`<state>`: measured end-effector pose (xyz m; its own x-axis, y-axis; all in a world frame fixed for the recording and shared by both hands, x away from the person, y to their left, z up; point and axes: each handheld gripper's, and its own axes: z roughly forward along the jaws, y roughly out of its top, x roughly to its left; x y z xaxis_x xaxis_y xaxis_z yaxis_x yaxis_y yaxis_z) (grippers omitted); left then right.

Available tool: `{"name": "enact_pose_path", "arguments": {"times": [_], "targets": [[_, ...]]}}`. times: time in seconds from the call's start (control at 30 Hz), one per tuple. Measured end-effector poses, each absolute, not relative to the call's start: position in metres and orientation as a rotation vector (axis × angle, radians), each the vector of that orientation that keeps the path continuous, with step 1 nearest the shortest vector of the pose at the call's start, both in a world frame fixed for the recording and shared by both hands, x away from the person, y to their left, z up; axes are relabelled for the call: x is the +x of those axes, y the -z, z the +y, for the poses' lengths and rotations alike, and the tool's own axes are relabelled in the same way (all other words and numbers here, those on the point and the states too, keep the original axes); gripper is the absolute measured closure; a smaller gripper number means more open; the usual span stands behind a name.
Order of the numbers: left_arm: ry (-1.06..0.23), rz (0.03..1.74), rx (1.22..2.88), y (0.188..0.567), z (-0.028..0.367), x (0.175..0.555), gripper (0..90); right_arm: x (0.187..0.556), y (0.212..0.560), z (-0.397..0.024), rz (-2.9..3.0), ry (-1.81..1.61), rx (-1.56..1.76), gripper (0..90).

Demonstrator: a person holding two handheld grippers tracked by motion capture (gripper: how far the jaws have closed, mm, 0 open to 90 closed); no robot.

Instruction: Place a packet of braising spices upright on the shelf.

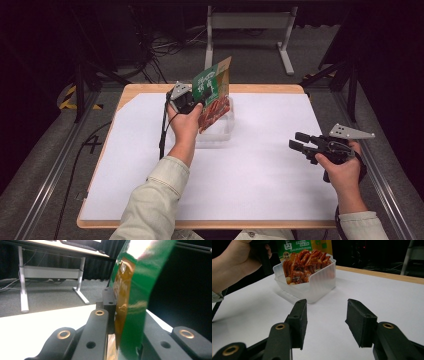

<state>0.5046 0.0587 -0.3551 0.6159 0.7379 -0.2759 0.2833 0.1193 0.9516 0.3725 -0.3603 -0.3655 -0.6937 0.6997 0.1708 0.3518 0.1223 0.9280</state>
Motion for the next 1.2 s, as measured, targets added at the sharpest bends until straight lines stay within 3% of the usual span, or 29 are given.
{"name": "enact_pose_path", "arguments": {"times": [1.2], "targets": [[-0.44,0.887,1.561,0.373,0.053,0.491,86.8,0.375,0.367,-0.357,2.113,-1.607,1.026,49.8]]}}
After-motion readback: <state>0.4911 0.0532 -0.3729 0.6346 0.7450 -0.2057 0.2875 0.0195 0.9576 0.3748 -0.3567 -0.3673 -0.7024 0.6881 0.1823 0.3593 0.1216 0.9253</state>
